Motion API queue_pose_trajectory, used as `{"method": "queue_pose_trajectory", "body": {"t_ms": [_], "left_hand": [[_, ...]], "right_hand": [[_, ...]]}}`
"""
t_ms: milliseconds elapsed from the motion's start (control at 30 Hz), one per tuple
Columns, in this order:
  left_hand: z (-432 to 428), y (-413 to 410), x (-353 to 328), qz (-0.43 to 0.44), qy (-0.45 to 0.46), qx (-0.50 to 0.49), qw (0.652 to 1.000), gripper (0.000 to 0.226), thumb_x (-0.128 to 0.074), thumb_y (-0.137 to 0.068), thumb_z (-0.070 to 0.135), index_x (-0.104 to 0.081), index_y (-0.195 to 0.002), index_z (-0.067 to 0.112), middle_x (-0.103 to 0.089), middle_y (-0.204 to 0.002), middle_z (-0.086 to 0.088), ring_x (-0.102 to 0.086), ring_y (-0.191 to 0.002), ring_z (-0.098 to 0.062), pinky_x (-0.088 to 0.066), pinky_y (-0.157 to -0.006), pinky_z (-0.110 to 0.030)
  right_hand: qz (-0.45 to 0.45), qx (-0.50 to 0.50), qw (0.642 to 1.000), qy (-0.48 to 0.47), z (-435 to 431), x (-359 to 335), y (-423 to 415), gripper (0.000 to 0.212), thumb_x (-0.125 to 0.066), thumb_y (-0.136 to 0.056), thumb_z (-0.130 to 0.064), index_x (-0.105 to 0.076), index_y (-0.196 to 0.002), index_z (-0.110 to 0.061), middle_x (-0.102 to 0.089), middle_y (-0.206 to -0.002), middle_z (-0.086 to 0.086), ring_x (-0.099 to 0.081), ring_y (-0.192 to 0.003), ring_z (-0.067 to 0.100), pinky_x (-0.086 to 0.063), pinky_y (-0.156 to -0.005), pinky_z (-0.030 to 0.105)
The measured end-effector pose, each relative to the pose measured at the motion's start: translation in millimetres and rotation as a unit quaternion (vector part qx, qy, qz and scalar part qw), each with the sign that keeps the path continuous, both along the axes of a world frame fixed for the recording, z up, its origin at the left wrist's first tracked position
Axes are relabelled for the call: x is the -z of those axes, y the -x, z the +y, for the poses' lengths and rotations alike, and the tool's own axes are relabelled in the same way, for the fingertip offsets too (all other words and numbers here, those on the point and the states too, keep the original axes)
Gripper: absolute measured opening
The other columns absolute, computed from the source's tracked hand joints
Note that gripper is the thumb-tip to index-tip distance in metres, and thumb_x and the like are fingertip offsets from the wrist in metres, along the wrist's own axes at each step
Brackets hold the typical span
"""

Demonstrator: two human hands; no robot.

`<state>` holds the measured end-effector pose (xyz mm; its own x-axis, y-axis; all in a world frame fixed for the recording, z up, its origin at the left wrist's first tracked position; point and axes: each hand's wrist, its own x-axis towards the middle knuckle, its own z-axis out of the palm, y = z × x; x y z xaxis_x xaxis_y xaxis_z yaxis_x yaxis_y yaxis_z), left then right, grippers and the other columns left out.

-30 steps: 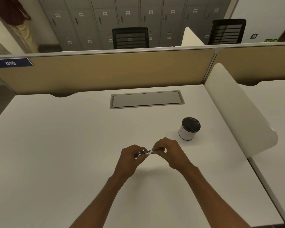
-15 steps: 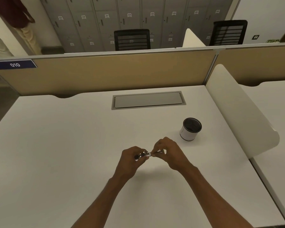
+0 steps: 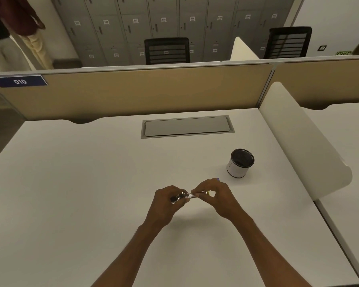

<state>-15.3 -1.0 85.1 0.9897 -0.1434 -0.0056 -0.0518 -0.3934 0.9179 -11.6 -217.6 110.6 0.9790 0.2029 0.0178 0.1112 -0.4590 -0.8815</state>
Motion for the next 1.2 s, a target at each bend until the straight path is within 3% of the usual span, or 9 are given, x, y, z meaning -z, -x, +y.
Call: {"method": "queue_pose_trajectory", "body": {"t_ms": [167,233,367,467,533,667,967,1200], "left_hand": [[-1,-2,0,-0.028,-0.029,0.009,0.999,0.01,-0.084,-0.085,0.018,-0.082,-0.095,0.02,-0.076,-0.086,0.008,-0.067,-0.081,-0.01,-0.048,-0.07,-0.012],[-1,-3,1,-0.041,-0.039,0.011,0.998,0.01,-0.083,-0.086,0.019,-0.081,-0.095,0.021,-0.075,-0.086,0.01,-0.068,-0.081,-0.01,-0.051,-0.071,-0.016],[-3,-2,7,-0.047,-0.035,0.005,0.998,0.011,-0.083,-0.086,0.021,-0.08,-0.096,0.023,-0.076,-0.087,0.011,-0.071,-0.083,-0.013,-0.059,-0.076,-0.031],[-6,0,11,-0.044,-0.021,-0.006,0.999,0.01,-0.081,-0.086,0.025,-0.079,-0.096,0.027,-0.075,-0.088,0.011,-0.073,-0.084,-0.017,-0.061,-0.078,-0.042],[-7,2,13,-0.048,-0.02,-0.006,0.999,0.01,-0.08,-0.087,0.025,-0.078,-0.096,0.029,-0.075,-0.089,0.013,-0.073,-0.084,-0.017,-0.061,-0.077,-0.043],[-8,3,15,-0.057,-0.041,-0.002,0.998,0.009,-0.078,-0.088,0.027,-0.077,-0.097,0.029,-0.074,-0.087,0.011,-0.071,-0.082,-0.016,-0.06,-0.075,-0.043],[-9,5,12,-0.051,-0.038,-0.038,0.997,0.011,-0.082,-0.087,0.021,-0.08,-0.097,0.023,-0.074,-0.086,0.011,-0.068,-0.079,-0.011,-0.058,-0.072,-0.037],[-16,10,9,-0.074,-0.063,-0.045,0.994,0.019,-0.079,-0.089,0.024,-0.078,-0.108,0.025,-0.076,-0.091,0.014,-0.07,-0.083,-0.008,-0.058,-0.076,-0.031]], "right_hand": [[0.039,0.09,0.995,-0.011,3,-5,-2,0.005,-0.077,-0.086,-0.028,-0.077,-0.091,-0.029,-0.075,-0.089,-0.014,-0.065,-0.084,0.006,-0.045,-0.073,0.022],[0.096,0.148,0.983,-0.059,9,-4,-3,0.009,-0.077,-0.084,-0.03,-0.074,-0.09,-0.026,-0.076,-0.094,-0.01,-0.069,-0.086,0.01,-0.047,-0.073,0.021],[0.24,0.193,0.933,-0.187,23,3,3,0.031,-0.081,-0.082,-0.02,-0.066,-0.109,-0.016,-0.072,-0.105,0.006,-0.069,-0.092,0.019,-0.054,-0.081,0.033],[0.322,0.217,0.869,-0.308,35,6,8,0.041,-0.077,-0.085,-0.009,-0.06,-0.123,-0.009,-0.072,-0.102,0.012,-0.069,-0.093,0.023,-0.057,-0.086,0.036],[0.338,0.234,0.838,-0.359,42,7,10,0.039,-0.072,-0.088,-0.005,-0.059,-0.125,-0.008,-0.071,-0.101,0.012,-0.068,-0.095,0.024,-0.056,-0.082,0.032],[0.341,0.28,0.812,-0.382,47,6,10,0.033,-0.07,-0.09,-0.006,-0.063,-0.122,-0.007,-0.072,-0.111,0.017,-0.068,-0.097,0.026,-0.055,-0.077,0.031],[0.254,0.319,0.851,-0.33,44,3,11,0.015,-0.066,-0.093,-0.009,-0.071,-0.107,-0.006,-0.078,-0.097,0.019,-0.077,-0.087,0.032,-0.063,-0.085,0.042],[0.221,0.344,0.861,-0.302,45,8,11,0.023,-0.052,-0.102,-0.012,-0.069,-0.109,0.001,-0.076,-0.086,0.017,-0.075,-0.072,0.027,-0.061,-0.073,0.037]]}}
